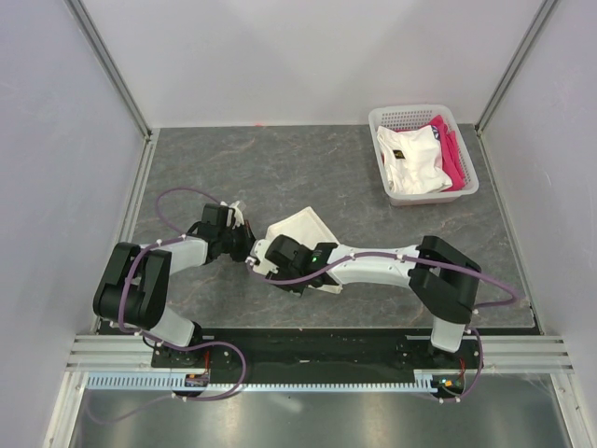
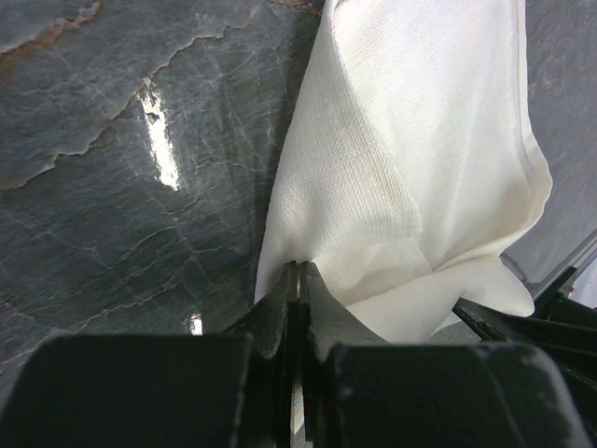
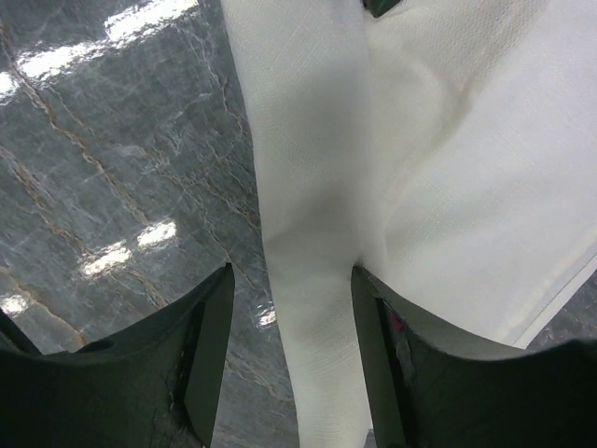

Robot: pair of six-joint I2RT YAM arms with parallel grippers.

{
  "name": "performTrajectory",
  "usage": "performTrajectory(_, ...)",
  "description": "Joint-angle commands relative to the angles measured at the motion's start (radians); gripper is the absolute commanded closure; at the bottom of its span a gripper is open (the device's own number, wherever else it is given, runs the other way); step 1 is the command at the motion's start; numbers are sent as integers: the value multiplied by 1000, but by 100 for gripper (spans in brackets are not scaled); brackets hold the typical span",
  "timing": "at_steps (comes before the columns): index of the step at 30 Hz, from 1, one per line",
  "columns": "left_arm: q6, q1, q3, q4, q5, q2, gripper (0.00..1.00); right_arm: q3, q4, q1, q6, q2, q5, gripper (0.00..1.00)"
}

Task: Fold the napkin, place the utensils inside, and roll it up
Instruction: Roll the napkin with the utensil

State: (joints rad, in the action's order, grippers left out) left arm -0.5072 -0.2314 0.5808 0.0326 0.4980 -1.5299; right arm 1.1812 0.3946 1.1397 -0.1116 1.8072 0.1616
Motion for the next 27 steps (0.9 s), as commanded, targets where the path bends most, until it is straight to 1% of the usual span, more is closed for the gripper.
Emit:
performTrajectory(1,45,-5,19,-26,-7,-21,98,40,-48,3,-33,29,47,38)
performTrajectory(8,48,-5,27,-26,14,-24,98,31,-62,-8,-54,58,75,38)
performTrajectory(14,50,-5,37,-13,40,-15,98,24,-60,-40,-69,80,29,39)
performTrajectory(17,44,-5,53,-4,59,-7,98,18,-54,-63,-74,93,-17,41)
performTrajectory(19,32,-6,57,9,77,8,95,14,-51,-77,-74,106,-39,48)
performTrajectory(20,26,-6,57,9,71,16,87,14,-40,-86,-73,110,-46,52)
performTrajectory(21,19,-6,57,7,47,40,81,15,-31,-92,-74,116,-68,58)
performTrajectory(22,10,-5,57,6,28,56,73,20,-20,-95,-74,116,-80,61)
performTrajectory(23,7,-5,57,-5,8,74,56,23,2,-101,-74,116,-92,62)
performTrajectory(24,4,-5,57,-10,-33,111,50,29,18,-106,-71,116,-129,65)
performTrajectory(26,-10,-5,53,-19,-82,154,39,40,64,-119,-59,113,-158,68)
performTrajectory(27,-16,-5,48,-20,-126,172,36,52,79,-126,-53,109,-221,68)
